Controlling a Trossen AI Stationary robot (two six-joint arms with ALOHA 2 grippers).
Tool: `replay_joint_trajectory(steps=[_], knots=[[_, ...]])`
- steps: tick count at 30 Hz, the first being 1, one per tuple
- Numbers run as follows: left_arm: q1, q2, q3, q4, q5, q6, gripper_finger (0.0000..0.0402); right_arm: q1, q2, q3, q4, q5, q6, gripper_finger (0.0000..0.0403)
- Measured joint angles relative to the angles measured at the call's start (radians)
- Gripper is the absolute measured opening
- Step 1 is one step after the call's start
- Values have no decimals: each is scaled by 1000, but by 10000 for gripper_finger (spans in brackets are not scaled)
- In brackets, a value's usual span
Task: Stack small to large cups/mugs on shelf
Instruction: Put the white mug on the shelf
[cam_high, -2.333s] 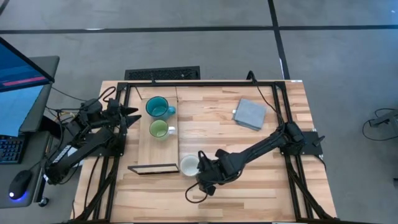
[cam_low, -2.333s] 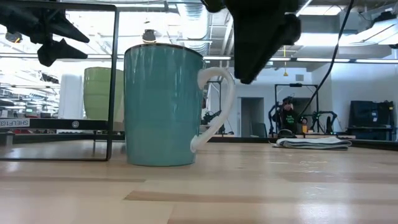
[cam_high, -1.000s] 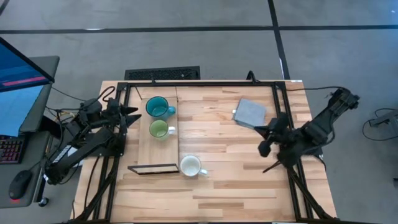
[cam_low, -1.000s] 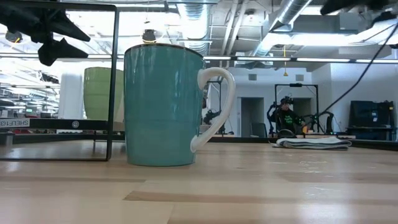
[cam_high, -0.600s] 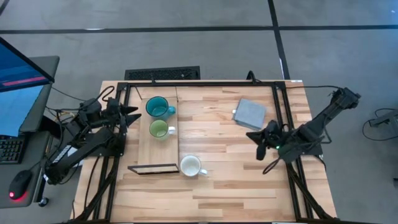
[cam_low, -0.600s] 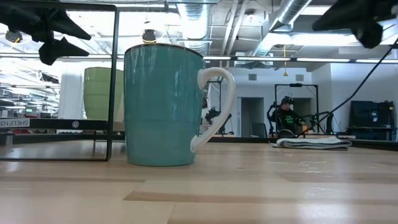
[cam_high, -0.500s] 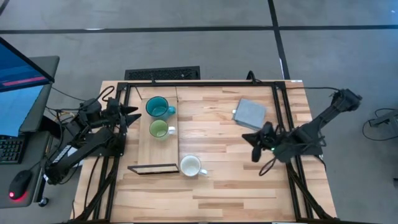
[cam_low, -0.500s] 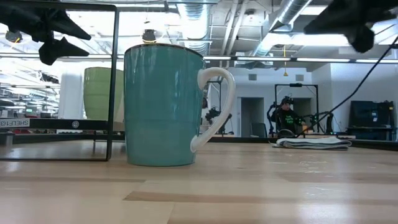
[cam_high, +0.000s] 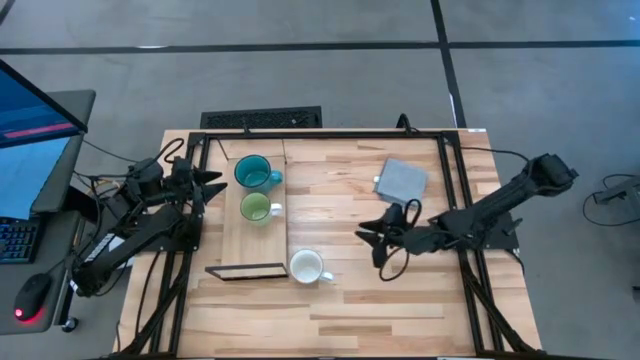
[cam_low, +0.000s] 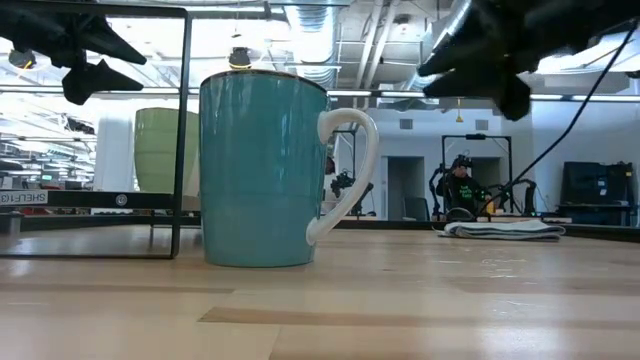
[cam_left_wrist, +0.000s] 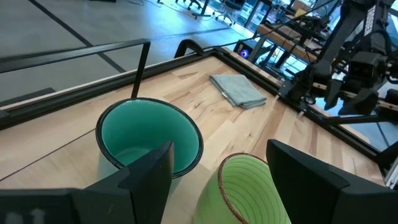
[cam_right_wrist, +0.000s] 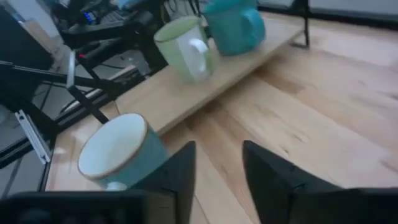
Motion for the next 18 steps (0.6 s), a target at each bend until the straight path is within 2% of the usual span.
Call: replay_joint_trajectory(steps=[4,8,12,18], knots=[[0,0,0,-4,0,0,248,-29,65,0,100,-22,-88,203],[0,0,0,-10,0,0,248,-49,107,0,152,-25,-26,239],[0,0,0,-10,0,0,248,-56,118,1,201,-24,-2,250],[0,0,0,-10,0,0,248,-74,118,60,182,-25,-195,249]])
